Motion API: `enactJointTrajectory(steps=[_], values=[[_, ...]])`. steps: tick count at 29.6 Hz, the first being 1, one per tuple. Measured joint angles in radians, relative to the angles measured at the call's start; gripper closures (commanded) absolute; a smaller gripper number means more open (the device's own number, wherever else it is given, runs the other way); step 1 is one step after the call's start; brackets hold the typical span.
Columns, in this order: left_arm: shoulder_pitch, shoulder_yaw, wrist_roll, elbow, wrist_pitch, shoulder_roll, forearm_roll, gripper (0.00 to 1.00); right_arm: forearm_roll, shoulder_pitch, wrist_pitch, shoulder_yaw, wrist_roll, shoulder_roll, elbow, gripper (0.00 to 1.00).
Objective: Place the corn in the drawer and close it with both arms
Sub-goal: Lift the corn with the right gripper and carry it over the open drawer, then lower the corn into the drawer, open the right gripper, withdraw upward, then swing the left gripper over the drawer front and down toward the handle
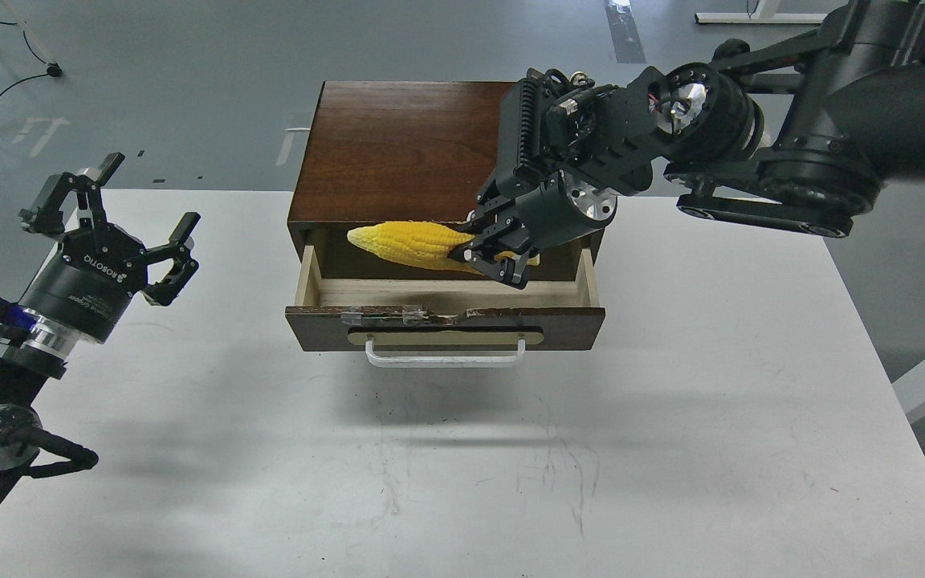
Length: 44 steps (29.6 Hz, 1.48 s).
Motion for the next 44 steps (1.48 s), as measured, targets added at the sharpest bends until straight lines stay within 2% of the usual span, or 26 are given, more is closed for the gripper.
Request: enactJointTrajectory(steps=[1, 3, 6, 8, 13, 18, 21, 28, 33, 38, 40, 44], values=[[0.0, 0.0, 0.0, 0.0, 0.0, 0.0, 0.0, 0.01, 0.001, -0.004, 0.0, -0.001, 0.0, 0.0, 0.0, 0.67], [0.0, 0.0, 0.0, 0.0, 0.0, 0.0, 0.0, 0.01, 0.002, -0.009, 0.0, -0.002, 0.0, 0.0, 0.0, 0.54], [0.0, 0.0, 0.0, 0.0, 0.0, 0.0, 0.0, 0.01, 0.003, -0.012, 0.0, -0.003, 0.0, 0.0, 0.001, 0.47], [0.0, 0.0, 0.0, 0.0, 0.0, 0.0, 0.0, 0.01, 0.004, -0.012, 0.0, -0.003, 0.0, 0.0, 0.002, 0.36], [0.0, 0.0, 0.0, 0.001, 0.0, 0.0, 0.001, 0.01, 0.006, -0.013, 0.0, -0.003, 0.0, 0.0, 0.006, 0.22], [0.0, 0.0, 0.0, 0.001, 0.0, 0.011, 0.012, 0.01, 0.009, -0.012, 0.0, -0.003, 0.0, -0.006, 0.014, 0.19], [0.0, 0.0, -0.013, 0.002, 0.0, 0.02, 0.014, 0.01, 0.021, -0.001, 0.0, 0.002, 0.0, -0.022, 0.026, 0.07], [-0.016, 0.005, -0.024, 0.004, 0.0, 0.076, 0.015, 0.01, 0.291, 0.049, -0.002, 0.077, 0.0, -0.147, 0.069, 0.03], [-0.039, 0.002, -0.024, 0.004, 0.0, 0.1, 0.046, 0.01, 0.669, -0.008, -0.001, 0.204, 0.0, -0.324, 0.1, 0.02], [-0.078, -0.001, -0.024, -0.023, 0.0, 0.11, 0.152, 0.01, 0.937, -0.241, -0.001, 0.452, 0.0, -0.508, 0.107, 0.01], [-0.105, -0.002, -0.024, -0.054, 0.0, 0.123, 0.212, 0.01, 0.986, -0.38, -0.002, 0.586, 0.0, -0.578, 0.11, 0.01], [-0.175, -0.016, -0.024, -0.14, 0.0, 0.139, 0.355, 0.01, 1.017, -0.675, -0.005, 0.84, 0.0, -0.644, 0.103, 0.01]])
